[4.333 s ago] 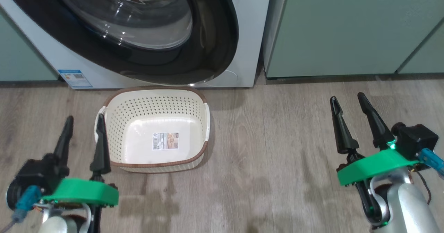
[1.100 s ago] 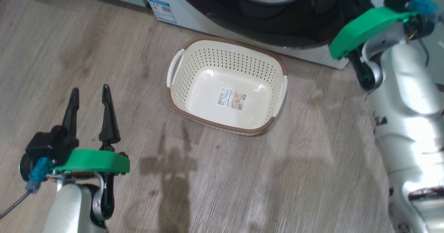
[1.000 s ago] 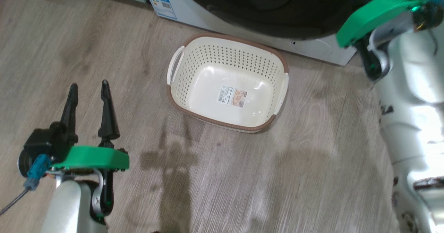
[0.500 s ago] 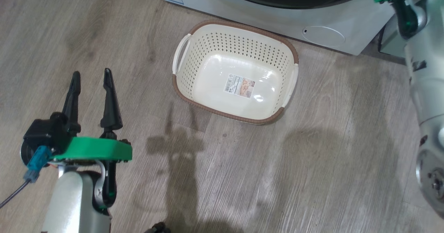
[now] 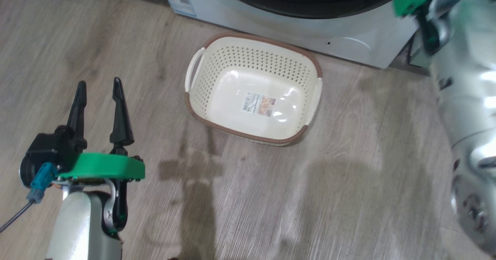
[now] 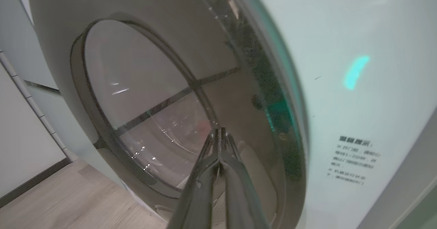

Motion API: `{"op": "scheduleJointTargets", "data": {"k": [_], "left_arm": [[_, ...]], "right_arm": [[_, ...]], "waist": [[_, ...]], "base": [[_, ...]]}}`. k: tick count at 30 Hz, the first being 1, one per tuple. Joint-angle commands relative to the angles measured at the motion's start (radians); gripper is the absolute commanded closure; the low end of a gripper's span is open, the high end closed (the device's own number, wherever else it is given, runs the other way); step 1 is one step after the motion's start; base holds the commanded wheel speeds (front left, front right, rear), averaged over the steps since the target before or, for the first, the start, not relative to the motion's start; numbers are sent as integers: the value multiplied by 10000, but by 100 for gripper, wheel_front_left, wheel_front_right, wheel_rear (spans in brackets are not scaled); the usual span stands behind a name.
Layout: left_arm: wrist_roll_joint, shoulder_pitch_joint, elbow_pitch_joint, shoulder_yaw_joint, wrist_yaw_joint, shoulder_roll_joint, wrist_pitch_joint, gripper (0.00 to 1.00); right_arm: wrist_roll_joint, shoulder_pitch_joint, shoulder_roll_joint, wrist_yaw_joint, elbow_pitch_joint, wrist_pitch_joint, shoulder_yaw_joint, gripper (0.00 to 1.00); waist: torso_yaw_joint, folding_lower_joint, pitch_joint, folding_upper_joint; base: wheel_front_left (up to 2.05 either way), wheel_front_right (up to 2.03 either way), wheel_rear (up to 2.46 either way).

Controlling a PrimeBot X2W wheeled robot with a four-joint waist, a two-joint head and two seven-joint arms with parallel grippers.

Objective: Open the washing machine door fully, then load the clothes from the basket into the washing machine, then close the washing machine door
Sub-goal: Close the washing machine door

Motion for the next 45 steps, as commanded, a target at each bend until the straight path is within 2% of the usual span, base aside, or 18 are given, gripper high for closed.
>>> {"op": "scheduleJointTargets", "data": {"k": [1,5,6,7,13,24,37,45], "left_arm": [[148,-86,-268,377,-27,177,-95,0],[231,9,-280,424,-73,276,-95,0],[260,69,-271,425,-86,322,-95,0],[275,93,-277,415,-89,340,-95,0],[374,386,-348,384,-71,546,35,0],[482,877,-669,196,-64,749,395,0],[513,1657,-862,-4,14,864,784,0],[528,2117,-953,-119,119,872,952,0]], "right_arm": [[214,260,396,-4,-404,-126,287,100],[705,1088,549,-4,-950,-173,814,100],[936,1602,594,-4,-1408,-181,982,47],[1027,1878,610,-4,-1684,-183,1060,0],[1321,3751,673,-4,-3330,-187,1214,0],[1364,6597,728,-4,-5734,-176,669,0],[1371,9686,732,-4,-8908,795,176,0],[1393,10976,733,-4,-10305,1483,48,0]], "waist": [[-206,0,-183,0],[-562,0,-445,0],[-755,0,-594,0],[-839,0,-653,0],[-1458,0,-1105,0],[-2335,0,-1673,0],[-3289,0,-2436,0],[-3527,0,-2843,0]], "base": [[0,0,0],[0,0,0],[0,0,0],[0,0,0],[0,0,0],[0,0,0],[0,0,0],[0,0,0]]}}
